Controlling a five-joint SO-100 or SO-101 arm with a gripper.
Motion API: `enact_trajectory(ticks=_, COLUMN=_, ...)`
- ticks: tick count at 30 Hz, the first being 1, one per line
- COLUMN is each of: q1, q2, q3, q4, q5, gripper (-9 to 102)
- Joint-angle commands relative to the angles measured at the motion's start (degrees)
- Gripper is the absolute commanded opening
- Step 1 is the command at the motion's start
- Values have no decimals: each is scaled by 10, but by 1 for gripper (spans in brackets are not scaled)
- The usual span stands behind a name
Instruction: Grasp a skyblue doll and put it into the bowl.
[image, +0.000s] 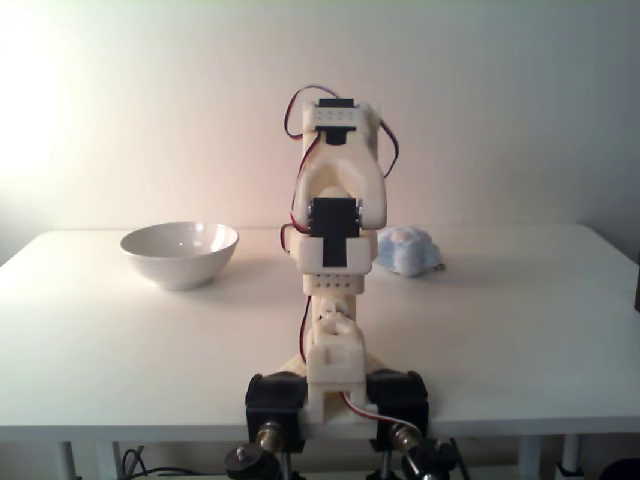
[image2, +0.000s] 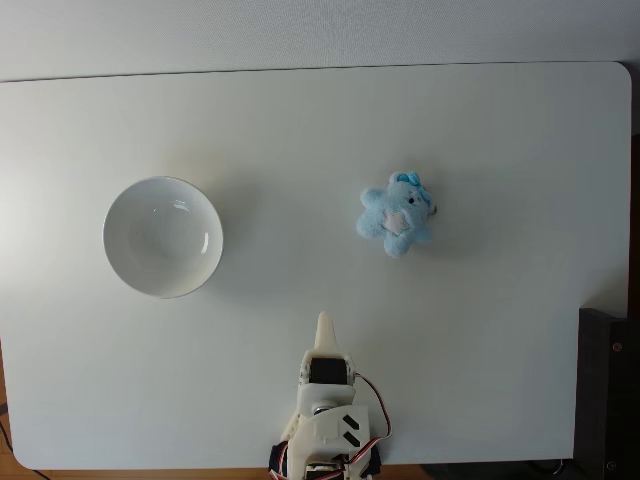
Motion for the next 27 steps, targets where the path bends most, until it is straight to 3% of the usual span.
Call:
enact_trajectory(ticks=1, q1=-2, q2=5, q3=-3, q4=-9, q5=1, gripper=6)
enact_trajectory(ticks=27, q1=-1, q2=5, q3=-3, q4=-24, q5=1, gripper=6)
